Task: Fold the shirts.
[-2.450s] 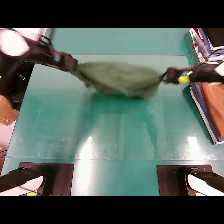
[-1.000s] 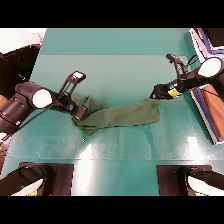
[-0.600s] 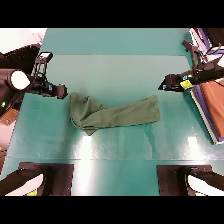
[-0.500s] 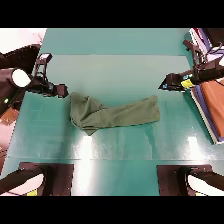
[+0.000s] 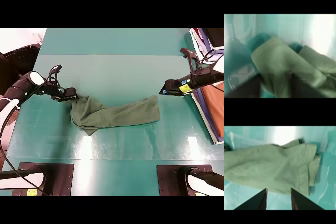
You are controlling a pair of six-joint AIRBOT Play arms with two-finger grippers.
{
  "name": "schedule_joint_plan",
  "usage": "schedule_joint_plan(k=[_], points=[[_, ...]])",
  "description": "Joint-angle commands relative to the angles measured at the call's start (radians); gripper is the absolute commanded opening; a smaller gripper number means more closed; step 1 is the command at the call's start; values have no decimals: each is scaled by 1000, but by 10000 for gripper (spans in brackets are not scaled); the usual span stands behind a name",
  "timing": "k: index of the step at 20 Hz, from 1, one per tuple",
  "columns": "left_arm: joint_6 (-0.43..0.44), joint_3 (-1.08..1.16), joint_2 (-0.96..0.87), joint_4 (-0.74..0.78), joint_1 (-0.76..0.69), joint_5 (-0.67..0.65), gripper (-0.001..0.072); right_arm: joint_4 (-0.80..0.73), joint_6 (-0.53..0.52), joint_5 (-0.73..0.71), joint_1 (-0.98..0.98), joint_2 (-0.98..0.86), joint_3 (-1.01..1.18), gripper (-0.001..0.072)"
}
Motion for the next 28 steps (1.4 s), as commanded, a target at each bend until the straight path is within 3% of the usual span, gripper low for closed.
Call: schedule_joint_plan(k=[1, 2, 4, 7, 12, 16, 17, 20, 21, 28], points=[[11, 29, -19, -23, 2, 14, 37, -5, 0, -51, -20, -1, -71, 347], [11, 52, -18, -18, 2, 1, 28, -4, 0, -71, -39, -1, -89, 347], [11, 104, -8, -7, 2, -21, 29, -4, 0, -103, -77, -7, -114, 530], [11, 153, 7, -7, 2, -24, 29, 13, -3, -111, -106, -77, -114, 530], [12, 159, 8, 11, 2, -46, 29, 172, -72, -208, -104, -245, -109, 530], [12, 159, 8, 17, 2, -46, 29, 187, -82, -213, -98, -319, -56, 517], [12, 159, 8, 17, 2, -45, 29, 187, -98, -221, -91, -323, -44, 453], [12, 159, 8, 17, 2, -46, 29, 187, -164, -244, -64, -323, -10, 97], [12, 159, 8, 17, 2, -49, 29, 187, -197, -241, -53, -323, 4, 25], [10, 164, 69, 90, 2, -84, 28, 168, -209, -249, -22, -248, 67, 15]])
